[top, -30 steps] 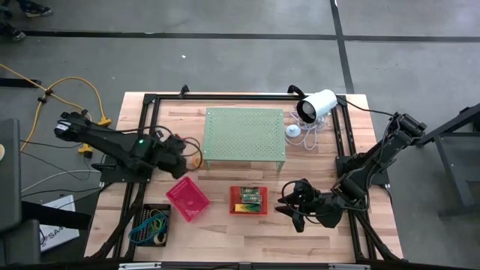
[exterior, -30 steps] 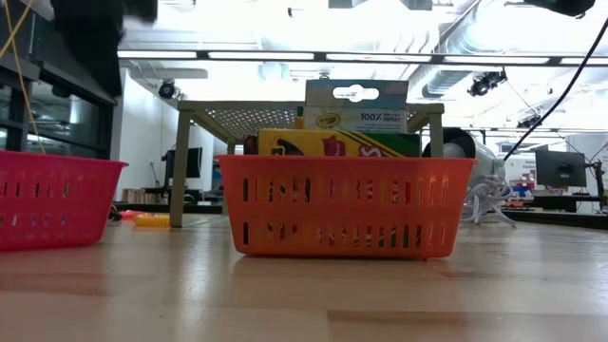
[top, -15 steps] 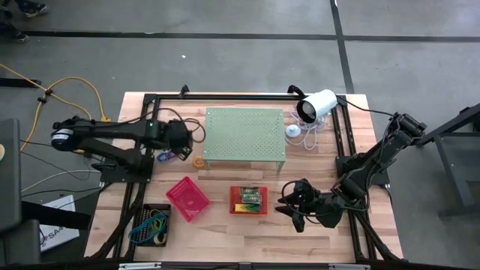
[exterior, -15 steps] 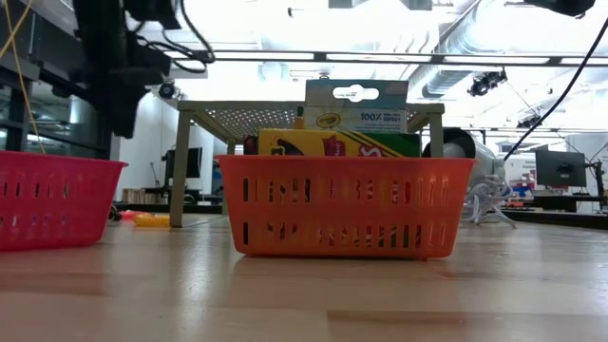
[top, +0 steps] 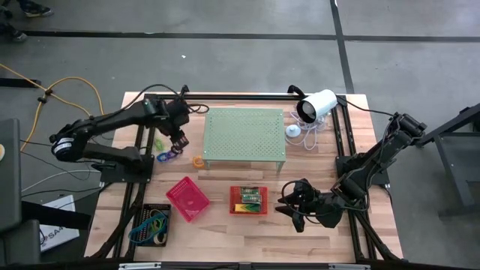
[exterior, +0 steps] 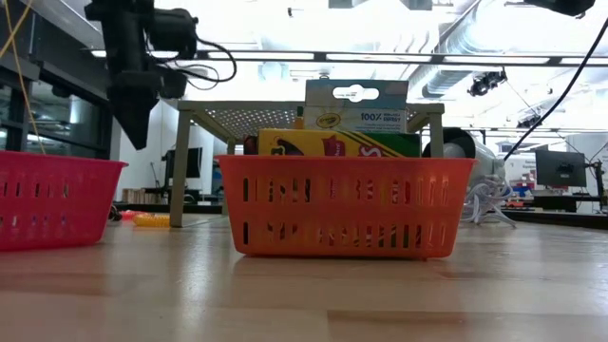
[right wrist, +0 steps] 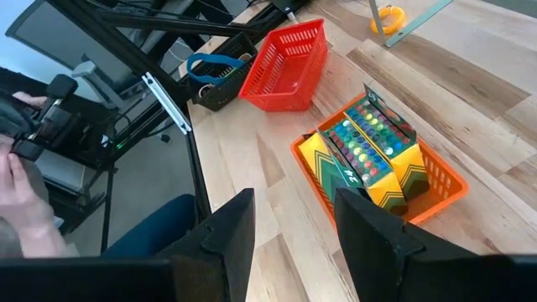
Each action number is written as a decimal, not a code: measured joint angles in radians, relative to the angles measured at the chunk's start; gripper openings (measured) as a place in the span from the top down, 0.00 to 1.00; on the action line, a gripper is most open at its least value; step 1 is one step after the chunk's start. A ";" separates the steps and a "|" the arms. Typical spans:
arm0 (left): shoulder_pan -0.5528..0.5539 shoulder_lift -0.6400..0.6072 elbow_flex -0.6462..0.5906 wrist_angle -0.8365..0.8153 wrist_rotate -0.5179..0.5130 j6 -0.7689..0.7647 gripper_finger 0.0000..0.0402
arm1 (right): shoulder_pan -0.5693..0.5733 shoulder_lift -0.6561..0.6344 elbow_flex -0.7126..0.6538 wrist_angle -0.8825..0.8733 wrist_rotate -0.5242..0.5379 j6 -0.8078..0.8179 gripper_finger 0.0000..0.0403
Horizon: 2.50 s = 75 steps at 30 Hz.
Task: Pick & Place Office Desk Supplies
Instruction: Put the black spring keychain into the red bin
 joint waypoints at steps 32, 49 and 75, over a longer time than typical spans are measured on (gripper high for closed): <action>0.036 0.207 -0.039 -0.031 0.096 0.366 0.66 | 0.000 0.000 0.000 0.003 0.000 0.000 0.63; 0.018 0.179 -0.105 -0.004 0.143 0.370 0.66 | 0.000 0.000 0.000 0.002 0.000 0.000 0.63; -0.183 -0.043 -0.194 0.091 -0.101 0.261 0.66 | 0.000 0.000 0.000 0.002 0.000 0.000 0.63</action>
